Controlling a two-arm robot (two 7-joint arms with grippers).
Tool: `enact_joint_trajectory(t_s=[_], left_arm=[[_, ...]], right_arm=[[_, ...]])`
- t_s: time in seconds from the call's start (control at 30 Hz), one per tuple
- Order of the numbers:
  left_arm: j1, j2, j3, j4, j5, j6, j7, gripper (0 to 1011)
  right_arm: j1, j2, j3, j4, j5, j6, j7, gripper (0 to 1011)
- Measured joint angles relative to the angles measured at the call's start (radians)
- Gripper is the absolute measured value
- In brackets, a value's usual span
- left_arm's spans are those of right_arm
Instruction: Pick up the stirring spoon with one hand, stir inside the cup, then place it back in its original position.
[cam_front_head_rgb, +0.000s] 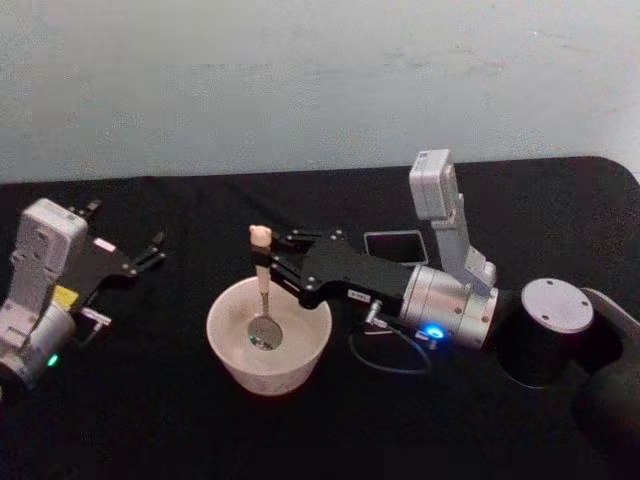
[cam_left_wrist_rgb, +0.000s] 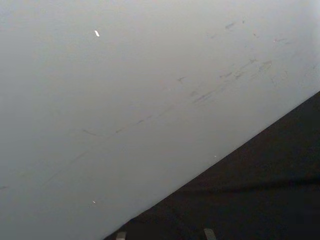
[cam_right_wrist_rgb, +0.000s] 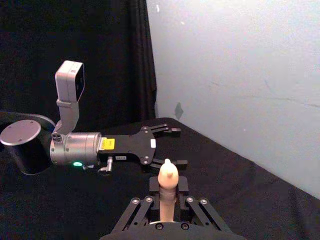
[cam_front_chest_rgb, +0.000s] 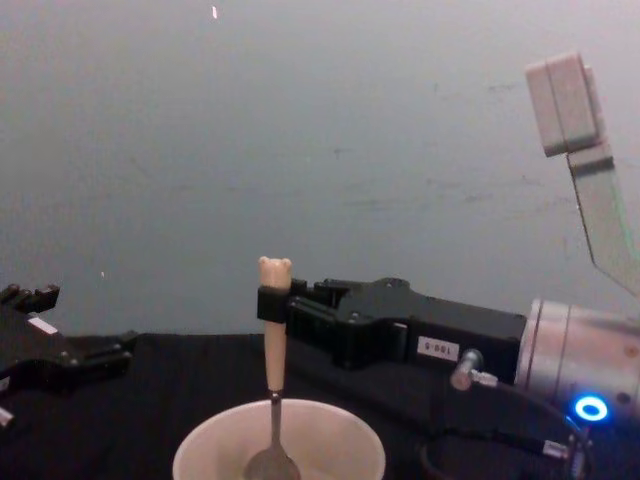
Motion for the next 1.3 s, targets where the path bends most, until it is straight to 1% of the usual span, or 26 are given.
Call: enact_joint_trajectory(t_s=[0.23, 0.53, 0.9, 1.3], left_arm=[[0.0, 0.0, 0.0, 0.0, 0.0, 0.0, 0.0, 1001], [0.0, 0.0, 0.0, 0.0, 0.0, 0.0, 0.0, 1001], [0.0, 0.0, 0.0, 0.0, 0.0, 0.0, 0.0, 1001], [0.0, 0.0, 0.0, 0.0, 0.0, 0.0, 0.0, 1001]], right_arm=[[-0.005, 0.002, 0.01, -0.013, 0.005, 0.003, -0.013, 205], [-0.013, 0.01, 0.037, -0.044, 0.024, 0.016, -0.038, 205], [-0.056, 0.043, 0.077, -0.143, 0.053, 0.043, -0.09, 205], [-0.099, 0.084, 0.117, -0.22, 0.081, 0.053, -0.125, 205]])
